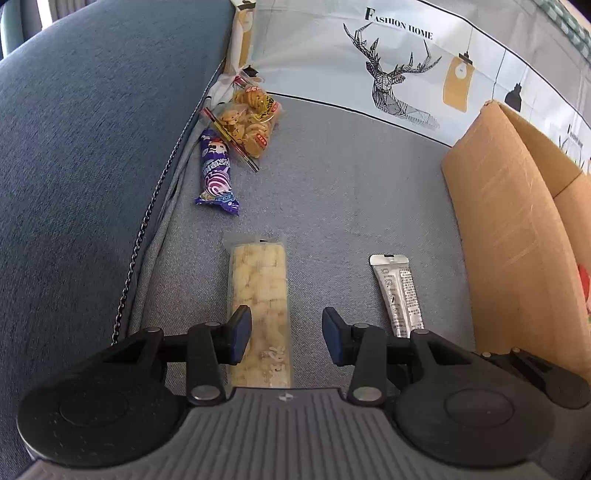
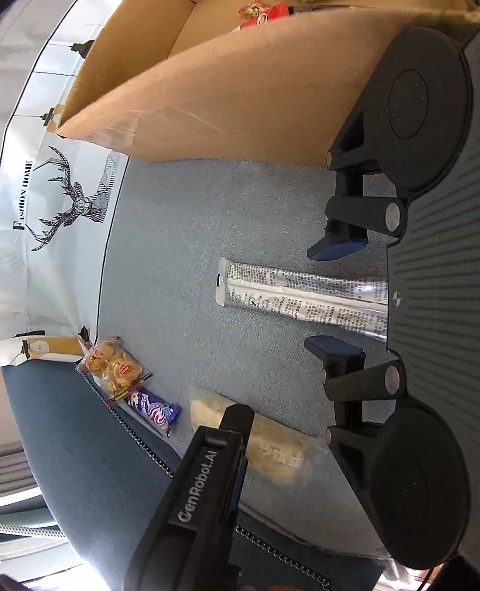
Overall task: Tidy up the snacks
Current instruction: 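Grasp the rice-cracker bar with the left tool while the right tool grasps the silver stick packet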
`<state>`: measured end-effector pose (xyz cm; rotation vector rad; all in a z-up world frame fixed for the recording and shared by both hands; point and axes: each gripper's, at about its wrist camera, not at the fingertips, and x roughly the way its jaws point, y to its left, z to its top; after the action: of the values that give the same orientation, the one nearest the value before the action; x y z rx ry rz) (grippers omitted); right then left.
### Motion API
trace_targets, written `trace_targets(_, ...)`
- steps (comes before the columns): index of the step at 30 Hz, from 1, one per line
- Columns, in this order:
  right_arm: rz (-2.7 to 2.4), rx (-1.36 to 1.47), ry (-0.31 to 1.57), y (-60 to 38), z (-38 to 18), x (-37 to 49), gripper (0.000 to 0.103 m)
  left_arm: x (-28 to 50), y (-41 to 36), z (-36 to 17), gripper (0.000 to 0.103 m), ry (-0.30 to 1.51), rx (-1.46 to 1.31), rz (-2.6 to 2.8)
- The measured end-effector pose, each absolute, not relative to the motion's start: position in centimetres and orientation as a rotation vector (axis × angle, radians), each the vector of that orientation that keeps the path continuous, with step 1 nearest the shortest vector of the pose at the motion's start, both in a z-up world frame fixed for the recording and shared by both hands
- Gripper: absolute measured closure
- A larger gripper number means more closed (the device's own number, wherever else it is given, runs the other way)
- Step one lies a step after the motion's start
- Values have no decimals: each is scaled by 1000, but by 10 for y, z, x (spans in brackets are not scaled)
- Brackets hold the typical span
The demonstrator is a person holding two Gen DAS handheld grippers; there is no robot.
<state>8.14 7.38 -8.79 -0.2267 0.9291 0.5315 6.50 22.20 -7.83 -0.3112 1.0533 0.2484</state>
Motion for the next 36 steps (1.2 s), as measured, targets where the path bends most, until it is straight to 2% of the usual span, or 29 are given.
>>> trace_targets(7,521,-222,948,79,-97,85,56,64,232,-79,55,1051,-356,289)
trace_targets(9,522,-230,943,80,-98,86,56,65,231,-81,50,1065,-353,288)
trace_targets(11,523,-236,938,78,-98,85,61,68,230,-83,50,1088,-342,285)
trace_targets(12,523,-240,935,78,-98,85,68,69,230,-85,50,1098,-339,285)
trace_targets(13,527,-242,932,78,-98,85,71,70,230,-86,50,1107,-334,285)
trace_targets(16,532,-241,926,75,-96,84,74,72,230,-90,50,1130,-315,291)
trace_targets(36,531,-233,943,73,-97,83,72,77,228,-100,52,1171,-285,289)
